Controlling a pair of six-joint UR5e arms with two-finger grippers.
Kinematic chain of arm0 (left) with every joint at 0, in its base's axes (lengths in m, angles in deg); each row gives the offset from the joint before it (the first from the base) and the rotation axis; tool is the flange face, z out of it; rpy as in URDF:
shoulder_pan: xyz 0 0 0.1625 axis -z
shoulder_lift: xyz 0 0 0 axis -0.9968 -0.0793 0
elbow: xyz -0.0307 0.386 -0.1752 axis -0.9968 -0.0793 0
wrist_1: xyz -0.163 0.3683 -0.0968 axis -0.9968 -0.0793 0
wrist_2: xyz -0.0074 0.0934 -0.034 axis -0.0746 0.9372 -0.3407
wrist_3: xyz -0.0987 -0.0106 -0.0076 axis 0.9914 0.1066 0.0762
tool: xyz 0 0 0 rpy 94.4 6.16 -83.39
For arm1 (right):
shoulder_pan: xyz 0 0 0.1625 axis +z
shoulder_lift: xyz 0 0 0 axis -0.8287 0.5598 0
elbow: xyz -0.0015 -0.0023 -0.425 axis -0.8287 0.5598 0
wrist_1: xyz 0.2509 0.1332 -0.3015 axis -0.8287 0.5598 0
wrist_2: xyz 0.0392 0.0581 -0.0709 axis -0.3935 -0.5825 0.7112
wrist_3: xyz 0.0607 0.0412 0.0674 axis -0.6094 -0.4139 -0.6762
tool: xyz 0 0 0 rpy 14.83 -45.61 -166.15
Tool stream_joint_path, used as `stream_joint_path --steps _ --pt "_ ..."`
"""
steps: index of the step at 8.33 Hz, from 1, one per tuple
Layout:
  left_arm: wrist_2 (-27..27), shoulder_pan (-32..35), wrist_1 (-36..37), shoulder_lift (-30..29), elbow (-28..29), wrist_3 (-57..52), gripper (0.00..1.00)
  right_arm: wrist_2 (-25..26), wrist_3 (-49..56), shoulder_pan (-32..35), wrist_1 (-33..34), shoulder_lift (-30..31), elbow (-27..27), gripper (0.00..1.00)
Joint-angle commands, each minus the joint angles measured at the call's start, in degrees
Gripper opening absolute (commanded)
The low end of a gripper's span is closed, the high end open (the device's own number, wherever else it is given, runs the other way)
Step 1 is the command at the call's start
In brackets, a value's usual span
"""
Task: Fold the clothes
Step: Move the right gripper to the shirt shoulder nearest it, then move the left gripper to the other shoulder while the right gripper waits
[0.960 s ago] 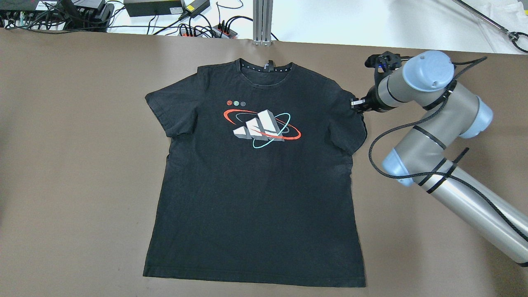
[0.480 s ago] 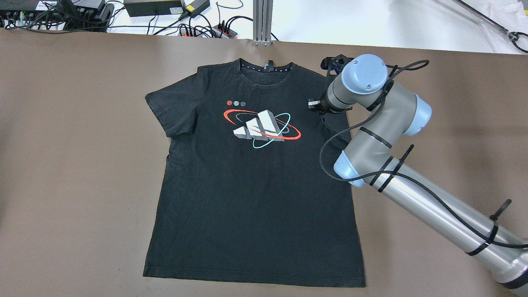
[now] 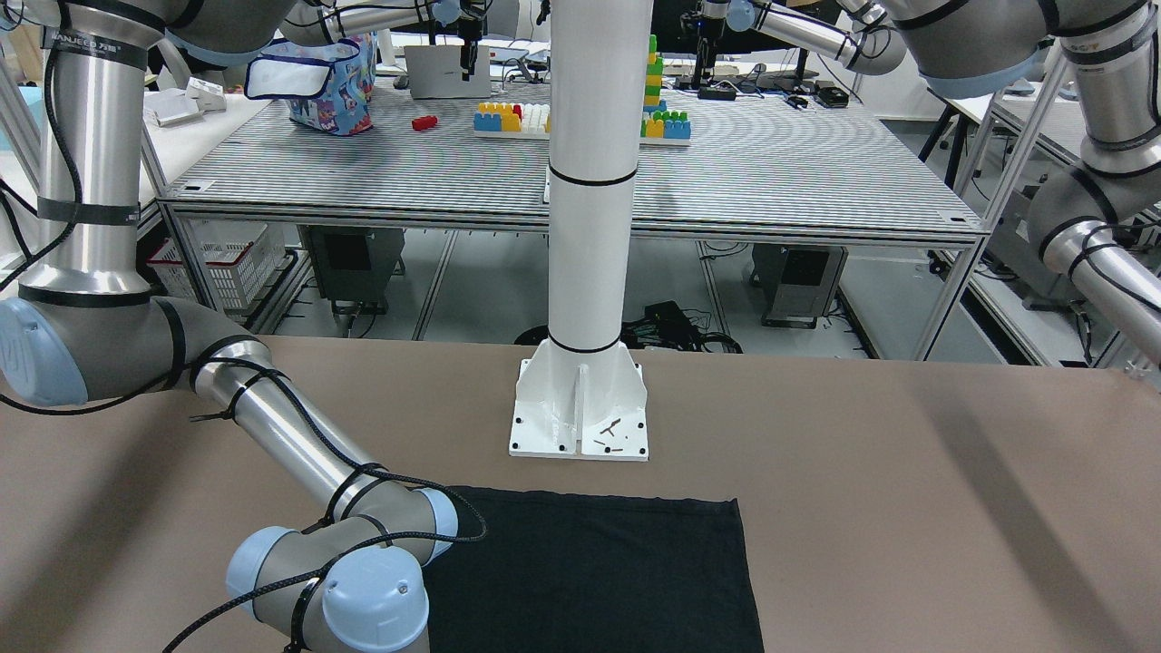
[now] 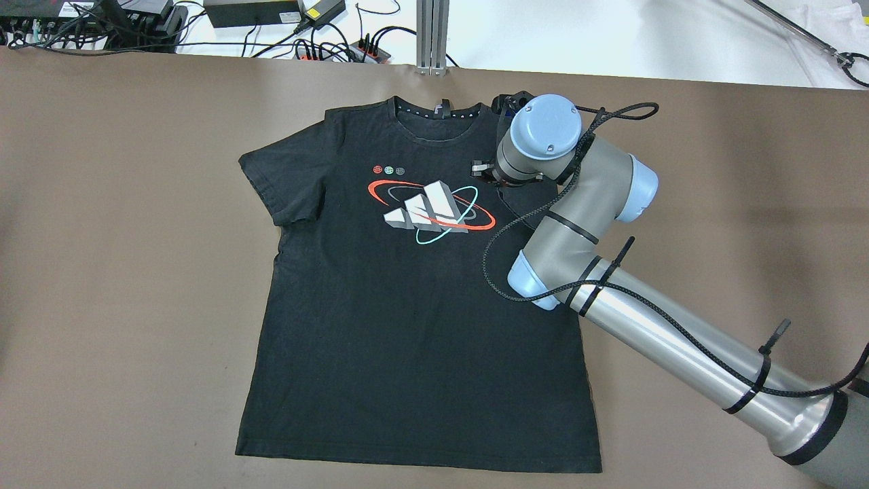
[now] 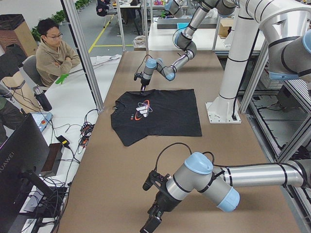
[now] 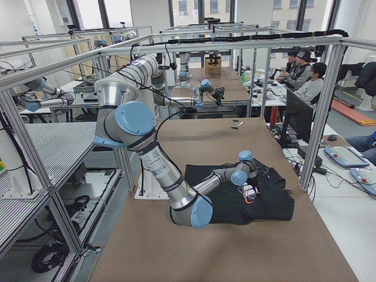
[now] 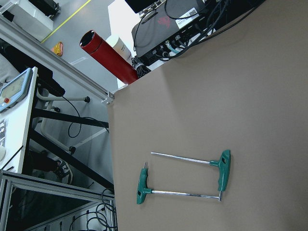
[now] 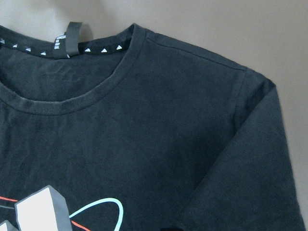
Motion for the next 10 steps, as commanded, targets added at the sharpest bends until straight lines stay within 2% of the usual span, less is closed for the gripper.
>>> stream_joint_path --steps 1,2,3,4,5,7,8,9,10 --pt "0.15 -0.72 0.00 -0.08 0.19 0.04 1.00 1.14 -0.32 -0.19 -1.00 0.98 0.21 0.16" --pt "-0.03 -0.90 0.00 -0.08 0.19 0.21 1.00 1.84 -1.02 -0.28 -1.00 0.90 0.21 0.93" --pt "-2.81 -1.95 -0.09 -0.08 0.19 1.52 1.00 2.37 -3.03 -0.28 -1.09 0.90 0.04 0.95" --pt "-8.41 -4.48 0.00 -2.00 0.19 7.10 1.00 2.29 -3.31 -0.28 -1.26 1.16 -0.83 0.95" --pt "-12.21 -9.03 0.44 -5.67 0.27 16.99 1.00 2.29 -3.48 -0.19 -1.27 2.30 -2.23 0.95" --pt "-13.03 -20.01 3.84 -18.12 2.28 34.42 1.00 2.29 -3.57 -0.19 -1.27 5.28 -5.83 0.95" --pt "-13.47 -23.89 4.22 -24.45 6.65 39.19 0.99 2.29 -3.57 -0.19 -1.27 6.08 -6.55 0.95" --pt "-13.47 -27.84 4.22 -30.61 12.17 42.46 0.94 2.29 -3.66 -0.19 -1.27 6.70 -7.25 0.95" --pt "-13.47 -30.06 3.96 -36.76 19.80 43.36 0.84 2.29 -3.75 -0.19 -1.27 7.31 -8.48 0.95"
